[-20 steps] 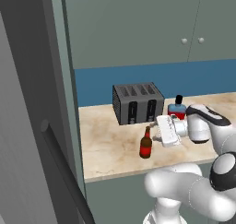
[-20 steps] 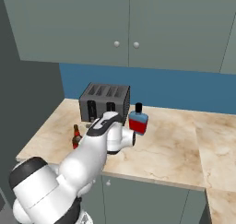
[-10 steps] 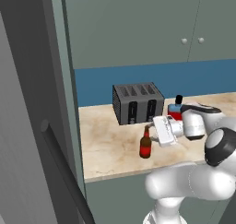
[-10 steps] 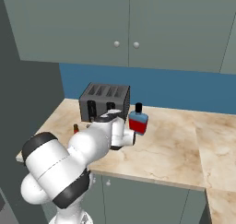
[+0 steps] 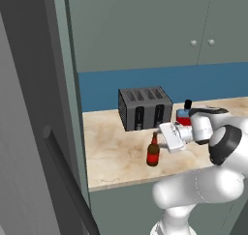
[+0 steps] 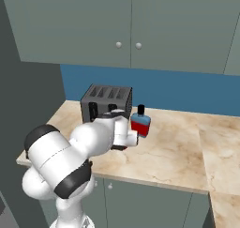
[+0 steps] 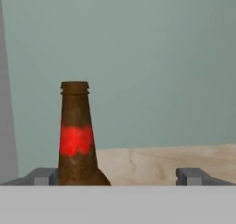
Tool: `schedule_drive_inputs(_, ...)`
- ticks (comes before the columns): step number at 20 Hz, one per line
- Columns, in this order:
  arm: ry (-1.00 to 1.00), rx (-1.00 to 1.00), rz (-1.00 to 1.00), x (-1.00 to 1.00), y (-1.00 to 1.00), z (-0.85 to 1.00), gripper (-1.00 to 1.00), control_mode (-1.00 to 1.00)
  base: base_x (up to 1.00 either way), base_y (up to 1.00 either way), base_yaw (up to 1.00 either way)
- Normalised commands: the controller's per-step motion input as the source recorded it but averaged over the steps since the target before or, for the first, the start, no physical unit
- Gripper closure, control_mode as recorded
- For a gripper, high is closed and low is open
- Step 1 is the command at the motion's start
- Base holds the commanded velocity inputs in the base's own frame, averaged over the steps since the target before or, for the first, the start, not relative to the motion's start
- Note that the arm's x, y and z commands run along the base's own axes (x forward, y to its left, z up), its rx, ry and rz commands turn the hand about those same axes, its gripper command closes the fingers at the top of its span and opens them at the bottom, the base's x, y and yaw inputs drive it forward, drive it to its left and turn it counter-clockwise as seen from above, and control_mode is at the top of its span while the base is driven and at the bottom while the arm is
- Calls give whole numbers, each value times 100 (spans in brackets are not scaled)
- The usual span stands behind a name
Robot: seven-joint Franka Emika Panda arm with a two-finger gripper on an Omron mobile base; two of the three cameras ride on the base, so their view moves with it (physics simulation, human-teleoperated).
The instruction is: Place the beer and liquor on the top shelf of the fridge to keep them out of children's reach, and place the tomato on lower shelves for easy access.
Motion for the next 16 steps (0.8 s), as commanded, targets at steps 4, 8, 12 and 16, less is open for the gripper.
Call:
schedule_drive_inputs(4,14,-1,0,-35,0,0,-100,-100,0,0,0)
schedule_drive_inputs(8,12,0,0,-37,0,0,-100,-100,0,0,0)
schedule_drive_inputs(12,11,0,0,-22,15,0,-100,-100,0,0,0)
schedule_drive_inputs(16,9,0,0,-1,16,0,-100,-100,0,0,0)
